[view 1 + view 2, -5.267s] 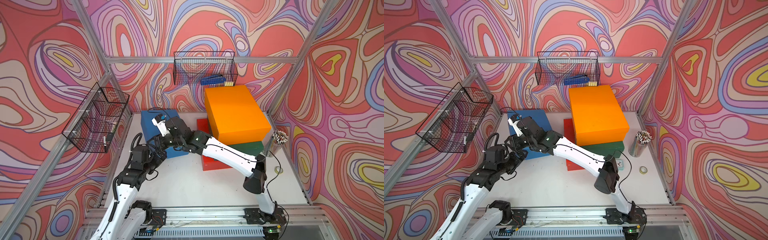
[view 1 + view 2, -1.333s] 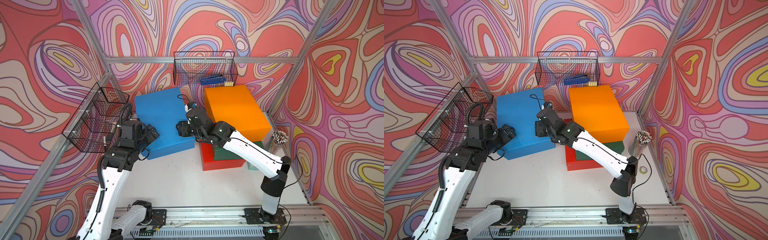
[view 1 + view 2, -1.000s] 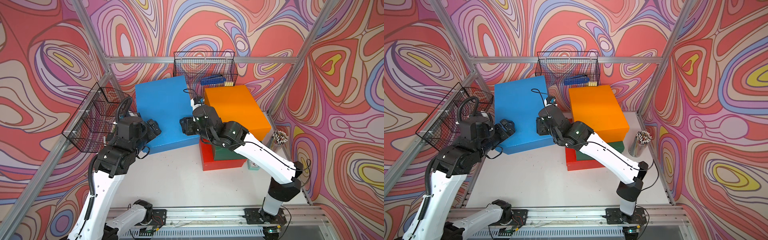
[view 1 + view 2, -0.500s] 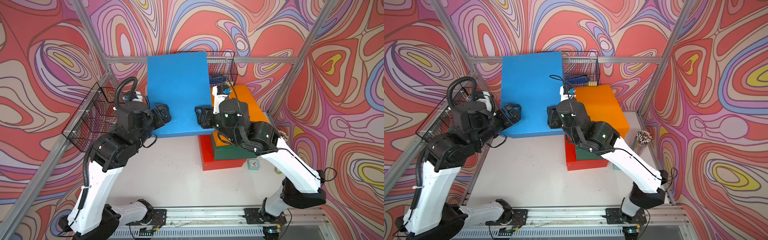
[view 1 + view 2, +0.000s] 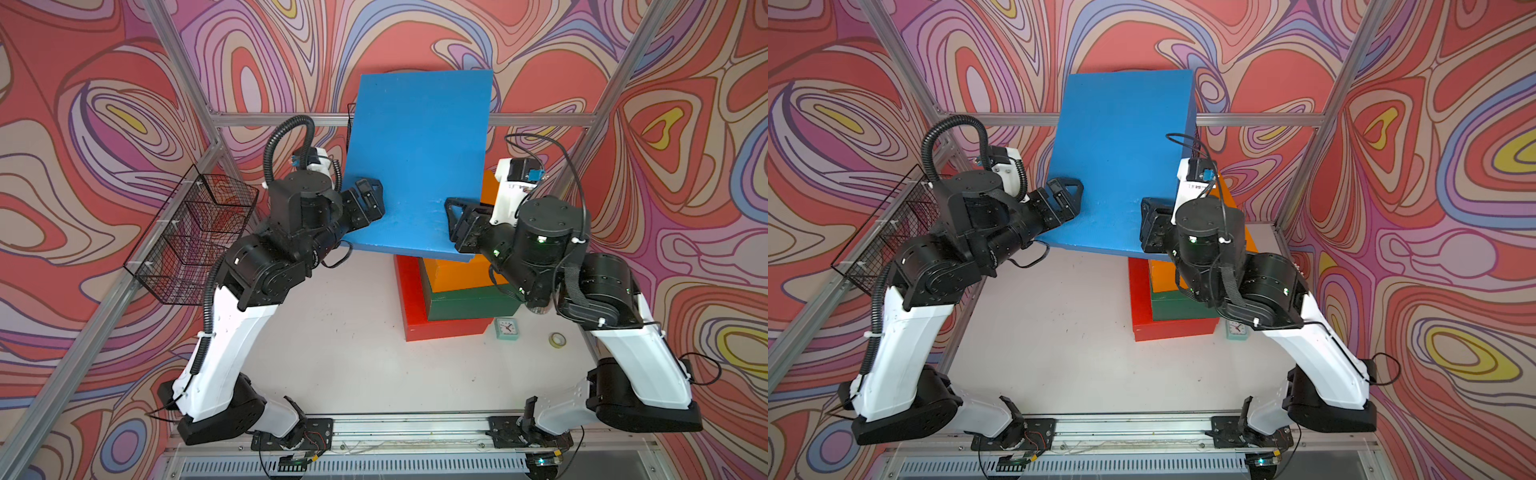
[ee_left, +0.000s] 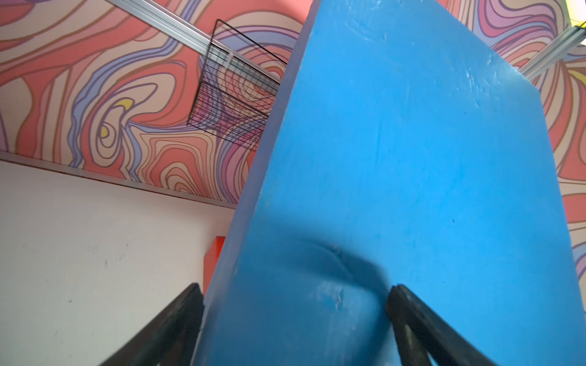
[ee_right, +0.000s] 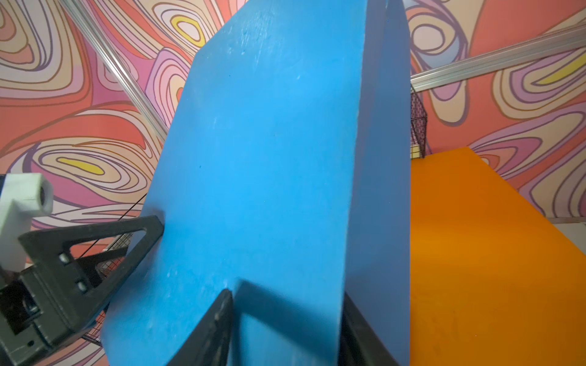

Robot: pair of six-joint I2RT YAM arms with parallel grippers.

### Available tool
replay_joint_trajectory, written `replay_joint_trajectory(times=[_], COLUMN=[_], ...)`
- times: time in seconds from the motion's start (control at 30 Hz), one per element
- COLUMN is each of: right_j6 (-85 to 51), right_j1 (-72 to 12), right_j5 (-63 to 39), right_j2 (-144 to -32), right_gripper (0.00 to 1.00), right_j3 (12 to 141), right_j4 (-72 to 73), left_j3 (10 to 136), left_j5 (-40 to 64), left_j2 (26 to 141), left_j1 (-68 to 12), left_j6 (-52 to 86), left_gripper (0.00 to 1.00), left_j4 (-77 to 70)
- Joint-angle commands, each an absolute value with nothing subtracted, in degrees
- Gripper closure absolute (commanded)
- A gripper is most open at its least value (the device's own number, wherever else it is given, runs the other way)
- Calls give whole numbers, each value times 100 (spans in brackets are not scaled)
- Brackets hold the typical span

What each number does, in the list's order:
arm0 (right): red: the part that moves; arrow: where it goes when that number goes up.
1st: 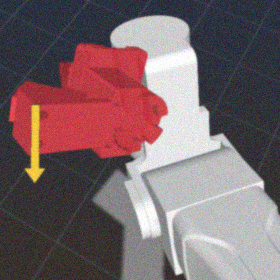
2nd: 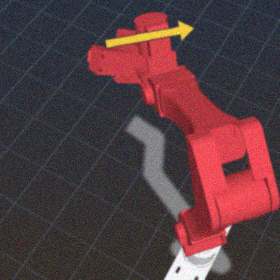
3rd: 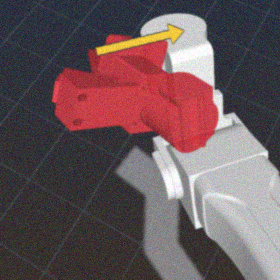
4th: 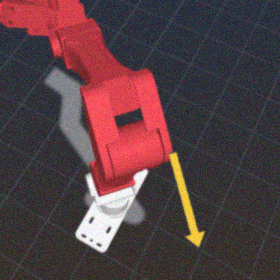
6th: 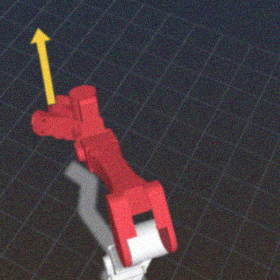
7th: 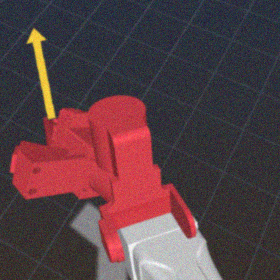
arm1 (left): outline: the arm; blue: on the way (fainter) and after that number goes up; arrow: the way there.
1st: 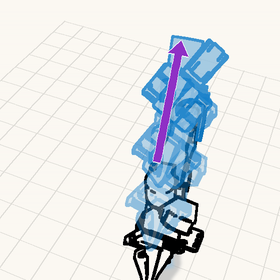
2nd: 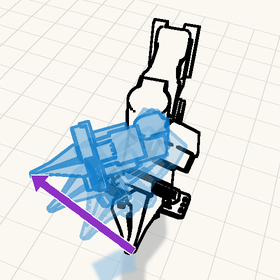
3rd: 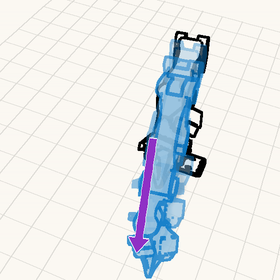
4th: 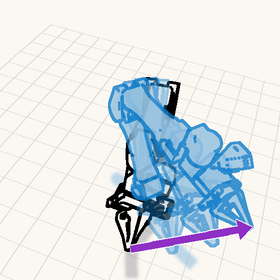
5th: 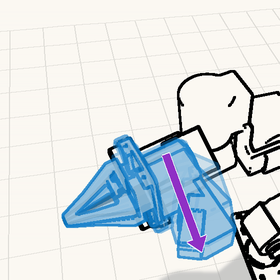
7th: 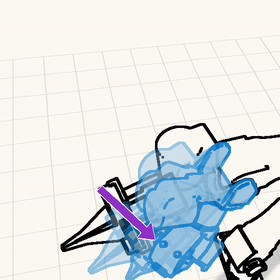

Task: Stack the shoeboxes
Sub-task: Place the shoebox at the shoebox.

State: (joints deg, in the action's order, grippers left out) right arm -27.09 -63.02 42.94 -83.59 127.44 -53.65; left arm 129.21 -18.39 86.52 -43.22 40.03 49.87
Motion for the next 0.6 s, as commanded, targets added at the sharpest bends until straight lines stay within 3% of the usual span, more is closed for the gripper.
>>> replay_joint_trajectory(times=[0.0,0.27,0.57], right_j6=[-2623,-2893,-3085], right_j1=[-6835,-6011,-5282], right_j5=[2222,1836,1476], right_j2=[-8883,-8359,-7939], right_gripper=[84,87,87], right_j3=[12291,11692,11198], right_j4=[-5310,-5478,-5549], left_j3=[13167,14150,14186], left_j5=[-376,-227,-197], left_j2=[9448,10298,10455], left_j1=[-4894,-5164,-5196], left_j6=[4437,4435,4485], left_gripper=[8,8,8], left_j4=[3665,3809,3731])
